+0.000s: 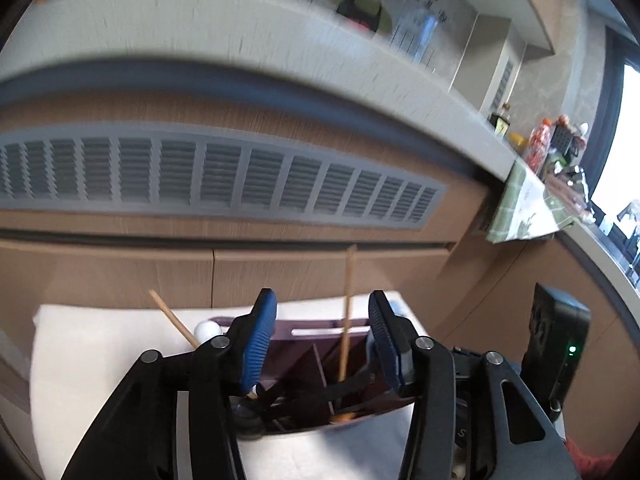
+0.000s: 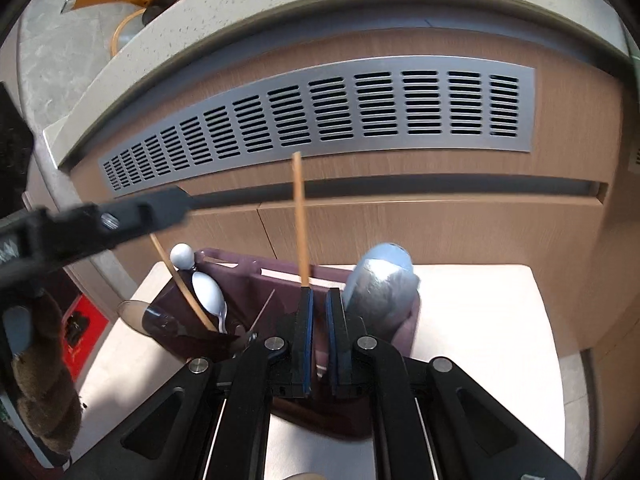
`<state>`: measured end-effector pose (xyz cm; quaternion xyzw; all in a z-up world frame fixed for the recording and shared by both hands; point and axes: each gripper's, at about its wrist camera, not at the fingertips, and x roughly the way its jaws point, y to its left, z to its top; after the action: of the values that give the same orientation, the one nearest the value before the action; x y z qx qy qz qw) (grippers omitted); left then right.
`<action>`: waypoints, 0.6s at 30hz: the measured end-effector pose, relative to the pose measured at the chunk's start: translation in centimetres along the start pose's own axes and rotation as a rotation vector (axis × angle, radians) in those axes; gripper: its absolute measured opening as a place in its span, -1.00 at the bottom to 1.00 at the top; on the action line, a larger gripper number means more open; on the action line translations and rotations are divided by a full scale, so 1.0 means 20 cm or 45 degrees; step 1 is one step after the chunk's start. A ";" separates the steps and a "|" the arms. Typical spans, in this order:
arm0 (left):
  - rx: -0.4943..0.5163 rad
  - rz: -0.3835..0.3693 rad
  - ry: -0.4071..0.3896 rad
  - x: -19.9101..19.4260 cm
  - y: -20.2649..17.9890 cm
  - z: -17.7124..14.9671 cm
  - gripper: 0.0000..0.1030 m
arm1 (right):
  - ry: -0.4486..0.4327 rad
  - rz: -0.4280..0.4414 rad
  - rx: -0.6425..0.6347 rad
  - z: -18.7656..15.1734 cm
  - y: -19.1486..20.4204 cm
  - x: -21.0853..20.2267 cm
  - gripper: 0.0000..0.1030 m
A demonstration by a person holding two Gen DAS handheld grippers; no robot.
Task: Organize utensils
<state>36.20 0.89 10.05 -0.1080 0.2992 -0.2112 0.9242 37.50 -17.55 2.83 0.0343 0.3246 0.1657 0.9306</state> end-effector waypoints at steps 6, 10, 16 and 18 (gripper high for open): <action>0.056 0.168 -0.185 -0.31 -0.08 -0.15 0.16 | -0.088 -0.017 0.039 -0.08 -0.04 -0.28 -0.64; 0.102 0.388 -0.279 -0.50 -0.14 -0.38 0.18 | -0.099 0.009 0.040 -0.19 -0.02 -0.42 -0.59; 0.083 0.520 -0.290 -0.72 -0.24 -0.71 0.20 | -0.137 -0.009 -0.073 -0.43 0.10 -0.65 -0.58; 0.089 0.581 -0.275 -0.78 -0.28 -0.80 0.20 | -0.178 -0.048 -0.144 -0.50 0.17 -0.74 -0.57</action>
<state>13.37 1.80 7.01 -0.0278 0.2078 0.0052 0.9778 19.43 -19.68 4.31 -0.0128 0.2495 0.1636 0.9544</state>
